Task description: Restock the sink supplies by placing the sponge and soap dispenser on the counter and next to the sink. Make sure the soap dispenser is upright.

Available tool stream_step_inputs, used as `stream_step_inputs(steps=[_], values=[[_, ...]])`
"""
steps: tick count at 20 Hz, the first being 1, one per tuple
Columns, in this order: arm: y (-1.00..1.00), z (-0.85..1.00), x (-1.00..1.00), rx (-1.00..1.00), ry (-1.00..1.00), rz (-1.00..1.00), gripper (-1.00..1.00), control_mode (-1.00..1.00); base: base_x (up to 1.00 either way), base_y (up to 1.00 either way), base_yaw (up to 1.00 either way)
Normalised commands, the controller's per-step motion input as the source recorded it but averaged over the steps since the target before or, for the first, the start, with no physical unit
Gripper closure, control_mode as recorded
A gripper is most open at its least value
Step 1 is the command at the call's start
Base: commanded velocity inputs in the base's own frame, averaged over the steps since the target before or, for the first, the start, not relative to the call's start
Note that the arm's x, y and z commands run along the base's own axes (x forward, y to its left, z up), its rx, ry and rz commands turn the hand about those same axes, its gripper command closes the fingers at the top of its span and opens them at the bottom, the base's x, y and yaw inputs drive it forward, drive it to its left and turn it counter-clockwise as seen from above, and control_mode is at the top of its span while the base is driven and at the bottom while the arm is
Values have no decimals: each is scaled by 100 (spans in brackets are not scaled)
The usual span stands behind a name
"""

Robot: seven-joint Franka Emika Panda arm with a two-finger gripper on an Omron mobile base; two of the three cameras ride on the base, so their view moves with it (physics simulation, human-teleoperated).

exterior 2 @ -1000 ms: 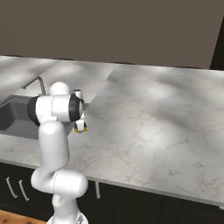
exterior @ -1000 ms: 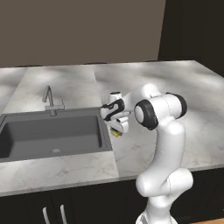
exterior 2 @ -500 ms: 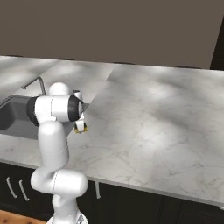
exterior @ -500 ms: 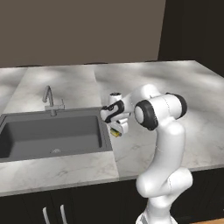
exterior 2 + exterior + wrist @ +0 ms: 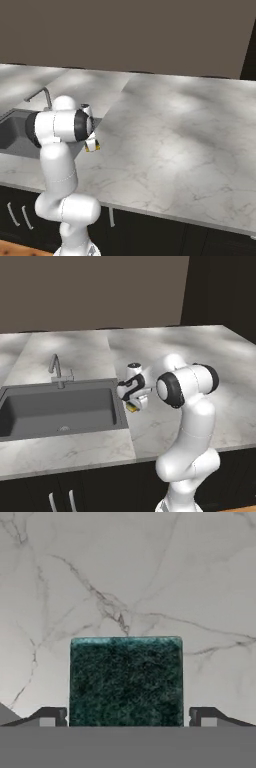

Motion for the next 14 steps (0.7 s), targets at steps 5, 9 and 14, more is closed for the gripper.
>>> stream_step_inputs(steps=[5,9,14], values=[[0,59,-14,0,-9,0,-100,-100,0,0,0],[-1,69,-21,0,-8,0,-100,-100,0,0,0],[-24,60,-49,0,-12,0,-100,-100,0,0,0]])
